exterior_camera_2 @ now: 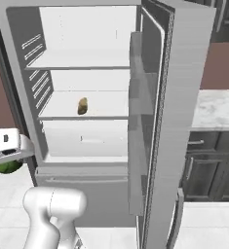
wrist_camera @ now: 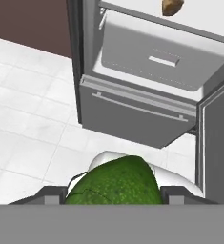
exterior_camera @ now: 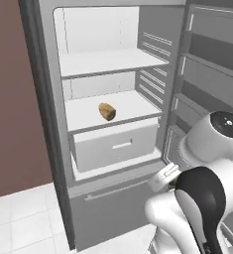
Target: Pick avocado from the fridge and place it on the plate on the counter.
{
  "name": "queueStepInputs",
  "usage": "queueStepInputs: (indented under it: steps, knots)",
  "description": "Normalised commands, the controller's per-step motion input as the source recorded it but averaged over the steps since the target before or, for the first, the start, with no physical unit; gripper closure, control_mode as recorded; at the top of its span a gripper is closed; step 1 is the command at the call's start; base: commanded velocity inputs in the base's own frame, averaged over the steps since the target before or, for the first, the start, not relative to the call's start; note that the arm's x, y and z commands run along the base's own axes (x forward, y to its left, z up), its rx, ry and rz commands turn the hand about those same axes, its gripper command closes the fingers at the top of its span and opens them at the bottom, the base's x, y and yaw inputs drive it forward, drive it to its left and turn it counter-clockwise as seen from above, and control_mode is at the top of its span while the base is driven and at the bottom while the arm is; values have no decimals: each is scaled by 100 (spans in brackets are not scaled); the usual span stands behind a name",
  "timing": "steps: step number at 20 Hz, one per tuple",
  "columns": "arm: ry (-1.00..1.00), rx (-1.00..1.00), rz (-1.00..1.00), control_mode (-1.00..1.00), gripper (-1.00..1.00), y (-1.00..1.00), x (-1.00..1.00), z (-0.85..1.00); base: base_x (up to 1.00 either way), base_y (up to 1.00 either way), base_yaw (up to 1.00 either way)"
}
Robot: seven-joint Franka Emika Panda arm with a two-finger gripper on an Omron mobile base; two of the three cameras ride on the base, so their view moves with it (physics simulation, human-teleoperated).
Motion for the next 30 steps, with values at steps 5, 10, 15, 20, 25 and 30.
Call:
queueStepInputs:
  steps: [5, 10, 15, 20, 25, 30]
  knots:
    - [0, 0, 0, 100, 100, 0, 0, 0, 6, 97, -31]
    - [0, 0, 0, 100, 100, 0, 0, 0, -11, 47, -58]
    - [0, 0, 0, 100, 100, 0, 0, 0, -47, 2, -75]
    - [0, 0, 0, 100, 100, 0, 0, 0, -63, 15, -76]
    - [0, 0, 0, 100, 100, 0, 0, 0, -67, 11, -79]
    - [0, 0, 0, 100, 100, 0, 0, 0, -52, 4, -81]
